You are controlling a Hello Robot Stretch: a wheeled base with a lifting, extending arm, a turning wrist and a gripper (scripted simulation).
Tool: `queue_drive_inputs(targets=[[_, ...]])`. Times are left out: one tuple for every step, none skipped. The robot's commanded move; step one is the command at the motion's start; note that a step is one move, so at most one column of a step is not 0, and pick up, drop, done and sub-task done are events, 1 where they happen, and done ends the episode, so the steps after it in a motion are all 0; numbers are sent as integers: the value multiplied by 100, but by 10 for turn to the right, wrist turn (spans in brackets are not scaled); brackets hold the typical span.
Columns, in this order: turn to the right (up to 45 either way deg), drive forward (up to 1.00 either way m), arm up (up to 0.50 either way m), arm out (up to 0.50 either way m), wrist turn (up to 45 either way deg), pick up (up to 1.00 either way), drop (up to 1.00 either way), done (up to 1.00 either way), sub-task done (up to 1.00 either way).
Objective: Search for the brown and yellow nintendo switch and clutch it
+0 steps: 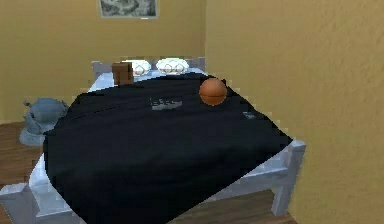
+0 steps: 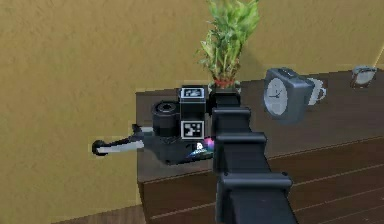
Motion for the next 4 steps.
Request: queue_drive_inputs(targets=[[0, 0, 0, 0, 330, 0, 0, 0, 0], [0, 0, -12, 0, 0, 0, 0, 0, 0], [0, 0, 0, 0, 0, 100, 0, 0, 0], [0, 0, 10, 0, 0, 0, 0, 0, 0]])
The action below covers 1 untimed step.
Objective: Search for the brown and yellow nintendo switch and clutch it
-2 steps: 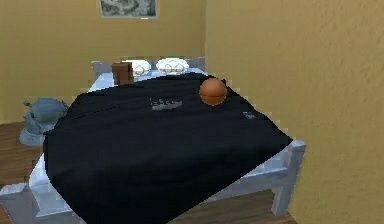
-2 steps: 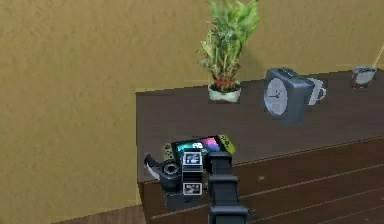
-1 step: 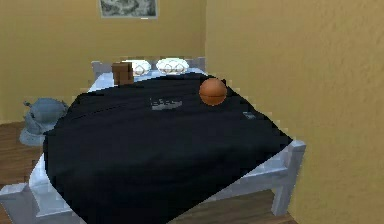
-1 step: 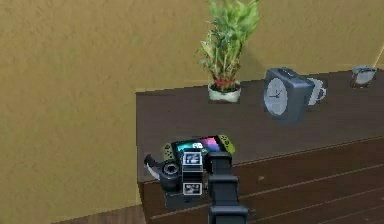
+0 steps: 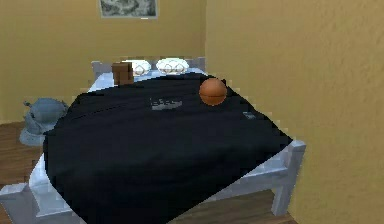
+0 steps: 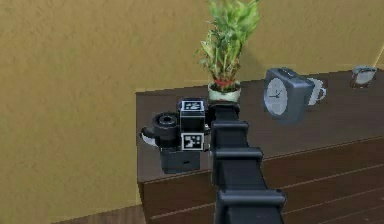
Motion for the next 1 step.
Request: queue_drive_inputs(targets=[[0, 0, 0, 0, 0, 0, 0, 100, 0]])
